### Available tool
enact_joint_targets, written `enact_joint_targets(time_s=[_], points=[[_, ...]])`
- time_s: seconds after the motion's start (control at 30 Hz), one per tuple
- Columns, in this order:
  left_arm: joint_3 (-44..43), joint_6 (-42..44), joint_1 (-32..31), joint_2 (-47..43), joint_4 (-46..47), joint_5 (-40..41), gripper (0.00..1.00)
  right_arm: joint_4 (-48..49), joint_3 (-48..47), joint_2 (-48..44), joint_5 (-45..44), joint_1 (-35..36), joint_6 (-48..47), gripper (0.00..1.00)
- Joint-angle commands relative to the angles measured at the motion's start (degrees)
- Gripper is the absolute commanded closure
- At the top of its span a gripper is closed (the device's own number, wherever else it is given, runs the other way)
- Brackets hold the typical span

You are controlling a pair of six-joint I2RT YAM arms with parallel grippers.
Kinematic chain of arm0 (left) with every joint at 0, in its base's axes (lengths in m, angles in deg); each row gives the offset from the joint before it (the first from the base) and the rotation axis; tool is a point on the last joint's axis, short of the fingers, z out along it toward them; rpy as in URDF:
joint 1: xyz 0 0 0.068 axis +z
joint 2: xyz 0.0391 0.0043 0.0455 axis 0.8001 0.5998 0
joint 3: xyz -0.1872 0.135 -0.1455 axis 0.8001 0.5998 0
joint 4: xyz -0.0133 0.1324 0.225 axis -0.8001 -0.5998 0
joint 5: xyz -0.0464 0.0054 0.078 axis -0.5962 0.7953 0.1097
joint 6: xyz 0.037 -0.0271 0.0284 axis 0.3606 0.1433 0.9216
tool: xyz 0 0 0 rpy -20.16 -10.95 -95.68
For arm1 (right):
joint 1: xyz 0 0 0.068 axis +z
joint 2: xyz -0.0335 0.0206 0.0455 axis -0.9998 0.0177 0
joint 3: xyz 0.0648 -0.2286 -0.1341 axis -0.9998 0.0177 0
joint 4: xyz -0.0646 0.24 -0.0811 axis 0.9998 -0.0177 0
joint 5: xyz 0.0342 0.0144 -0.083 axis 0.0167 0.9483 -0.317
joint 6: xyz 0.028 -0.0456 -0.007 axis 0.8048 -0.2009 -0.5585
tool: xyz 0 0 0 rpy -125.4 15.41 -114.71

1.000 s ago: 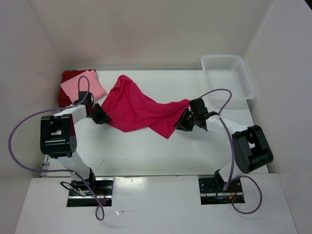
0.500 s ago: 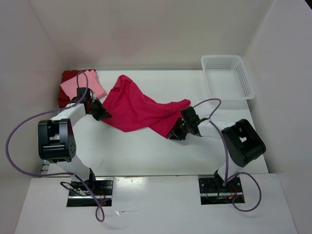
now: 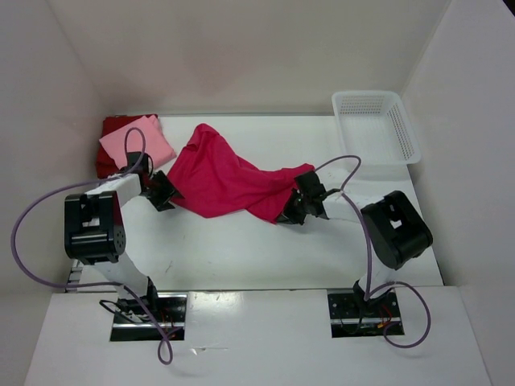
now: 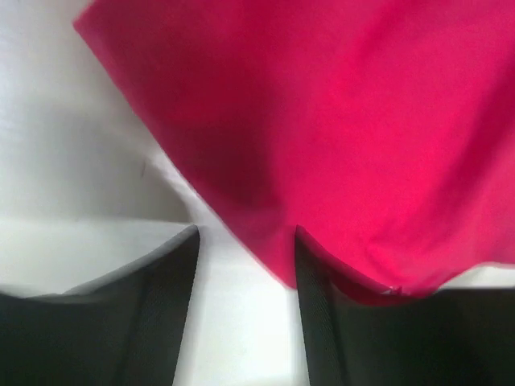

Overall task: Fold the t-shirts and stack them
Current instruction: Flatten out the tshirt

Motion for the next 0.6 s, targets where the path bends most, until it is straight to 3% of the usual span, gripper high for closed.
enact_joint_targets(time_s=[0.0, 0.13, 0.2, 0.4, 0.53, 0.57], points=[[-3.0, -1.0, 0.36, 5.27, 3.33, -0.28, 0.61, -1.62, -2.49, -3.39, -2.09, 0.42, -2.42, 0.96], [-6.87, -1.53, 0.36, 4.95, 0.97, -1.51, 0.94, -2.67, -2.49, -4.01, -2.09, 0.42, -3.56, 0.96], [-8.18, -0.74, -0.17, 1.19, -3.67, -0.21, 1.0, -3.46, -2.49, -5.58, -2.09, -0.1, -4.26, 0.96], [-9.95, 2.16, -0.69, -12.87, -24.3, 1.02, 1.0, -6.98, 0.76, -13.82, -2.09, -1.86, -5.32, 0.96], [-18.11, 5.33, -2.61, -12.91, -39.27, 7.51, 0.98, -7.59, 1.38, -16.22, -3.23, -3.09, -6.55, 0.95], [-20.13, 5.85, -3.5, -11.42, -40.52, 9.01, 0.92, -7.59, 0.77, -15.53, -3.23, -3.62, -7.33, 0.95]])
